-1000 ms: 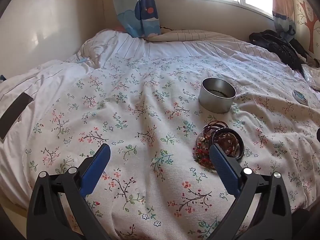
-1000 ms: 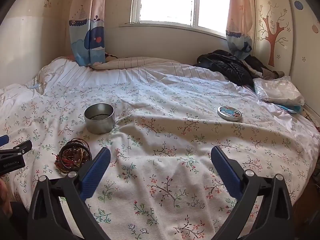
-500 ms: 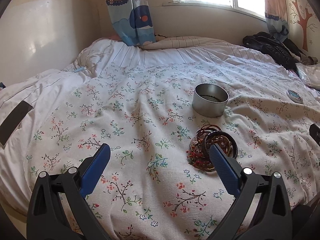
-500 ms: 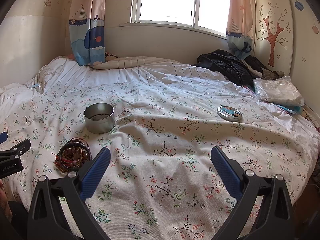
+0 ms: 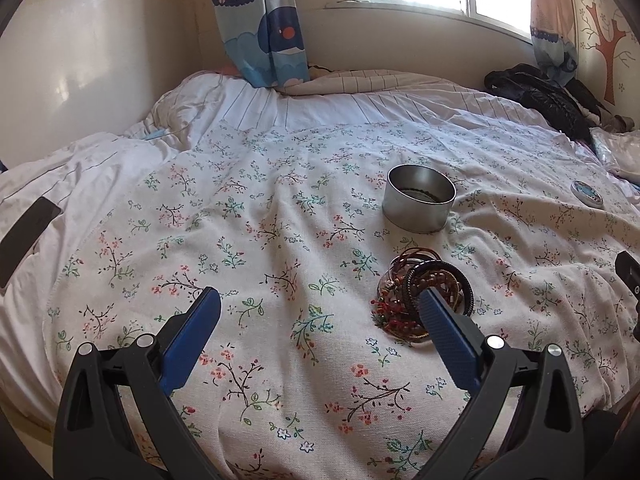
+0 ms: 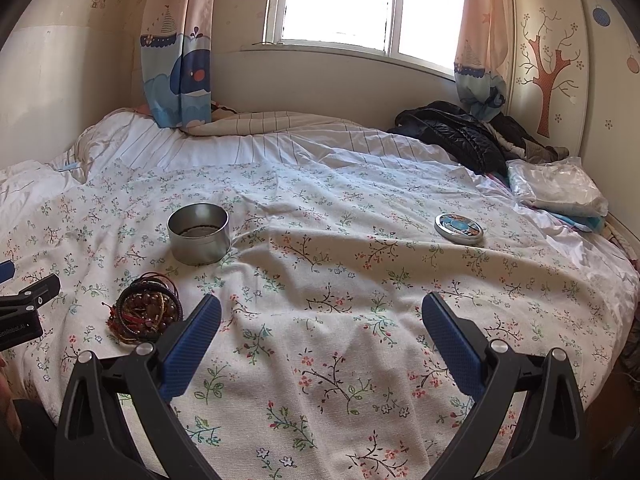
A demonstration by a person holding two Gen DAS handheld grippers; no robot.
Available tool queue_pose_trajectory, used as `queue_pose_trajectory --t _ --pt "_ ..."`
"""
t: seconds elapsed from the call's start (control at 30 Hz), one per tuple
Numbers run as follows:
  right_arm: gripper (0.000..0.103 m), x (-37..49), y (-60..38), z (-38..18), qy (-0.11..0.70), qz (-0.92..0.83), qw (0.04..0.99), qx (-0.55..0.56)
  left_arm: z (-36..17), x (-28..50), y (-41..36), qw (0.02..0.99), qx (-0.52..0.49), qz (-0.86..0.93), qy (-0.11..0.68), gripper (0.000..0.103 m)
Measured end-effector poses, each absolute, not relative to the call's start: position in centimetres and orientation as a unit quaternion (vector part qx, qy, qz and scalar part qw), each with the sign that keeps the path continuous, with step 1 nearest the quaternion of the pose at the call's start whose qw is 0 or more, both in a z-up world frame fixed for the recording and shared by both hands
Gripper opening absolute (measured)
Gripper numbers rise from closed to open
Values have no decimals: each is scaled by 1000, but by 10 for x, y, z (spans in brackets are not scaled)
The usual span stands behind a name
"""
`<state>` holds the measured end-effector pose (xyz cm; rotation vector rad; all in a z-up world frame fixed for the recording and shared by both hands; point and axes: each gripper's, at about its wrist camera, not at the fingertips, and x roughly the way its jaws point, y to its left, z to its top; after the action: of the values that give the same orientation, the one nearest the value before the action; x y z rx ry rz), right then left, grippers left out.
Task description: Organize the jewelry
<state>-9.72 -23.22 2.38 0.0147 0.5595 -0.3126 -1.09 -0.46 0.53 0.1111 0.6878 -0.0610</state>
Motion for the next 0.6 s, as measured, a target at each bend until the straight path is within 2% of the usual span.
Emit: queue_pose_trajectory --t 0.6 --pt "96 -92 -229 26 281 -155 947 2 4 -12 -7 938 59 -30 340 95"
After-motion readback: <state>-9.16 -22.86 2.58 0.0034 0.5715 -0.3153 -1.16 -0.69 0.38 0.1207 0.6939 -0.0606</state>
